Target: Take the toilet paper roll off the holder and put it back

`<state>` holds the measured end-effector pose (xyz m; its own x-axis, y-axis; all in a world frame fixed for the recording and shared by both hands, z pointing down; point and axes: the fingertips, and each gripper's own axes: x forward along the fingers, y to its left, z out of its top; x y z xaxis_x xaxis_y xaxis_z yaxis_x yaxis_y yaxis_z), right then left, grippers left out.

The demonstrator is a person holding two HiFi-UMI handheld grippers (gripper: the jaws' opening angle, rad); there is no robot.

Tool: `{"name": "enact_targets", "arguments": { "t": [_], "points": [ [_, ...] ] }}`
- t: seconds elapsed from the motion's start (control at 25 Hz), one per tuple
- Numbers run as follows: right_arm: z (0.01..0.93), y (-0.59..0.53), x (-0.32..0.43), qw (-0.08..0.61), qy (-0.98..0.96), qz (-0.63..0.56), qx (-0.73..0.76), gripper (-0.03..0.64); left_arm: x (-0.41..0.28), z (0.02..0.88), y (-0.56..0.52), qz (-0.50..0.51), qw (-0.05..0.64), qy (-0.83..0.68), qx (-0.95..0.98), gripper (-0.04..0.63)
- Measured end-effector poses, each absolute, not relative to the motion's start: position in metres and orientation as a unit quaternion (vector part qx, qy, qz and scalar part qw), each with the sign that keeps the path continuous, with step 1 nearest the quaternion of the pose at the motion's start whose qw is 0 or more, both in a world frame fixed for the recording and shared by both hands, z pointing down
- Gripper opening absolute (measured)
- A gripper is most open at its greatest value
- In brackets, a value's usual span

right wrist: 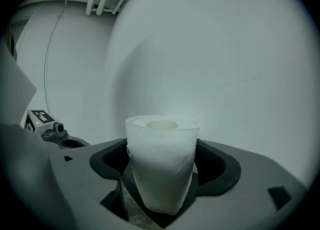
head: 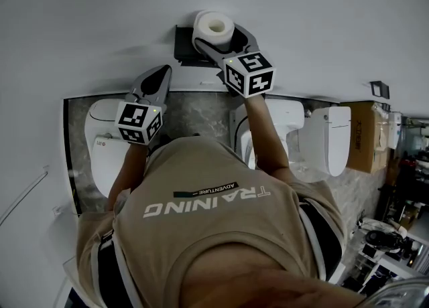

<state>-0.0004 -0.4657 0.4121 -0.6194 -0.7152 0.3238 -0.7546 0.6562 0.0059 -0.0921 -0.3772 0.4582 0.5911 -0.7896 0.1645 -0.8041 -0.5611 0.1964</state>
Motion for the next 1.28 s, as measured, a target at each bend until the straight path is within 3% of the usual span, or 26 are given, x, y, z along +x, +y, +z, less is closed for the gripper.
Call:
{"name": "enact_targets", "arguments": {
  "t": [1.28],
  "points": [
    [0.404,-0.463,-0.002,0.09,-0.893,0.039,0.44,0.348,-0.121,0.467,-0.351,0.025,0.132,-0.43,0.893,0.003]
  ]
}}
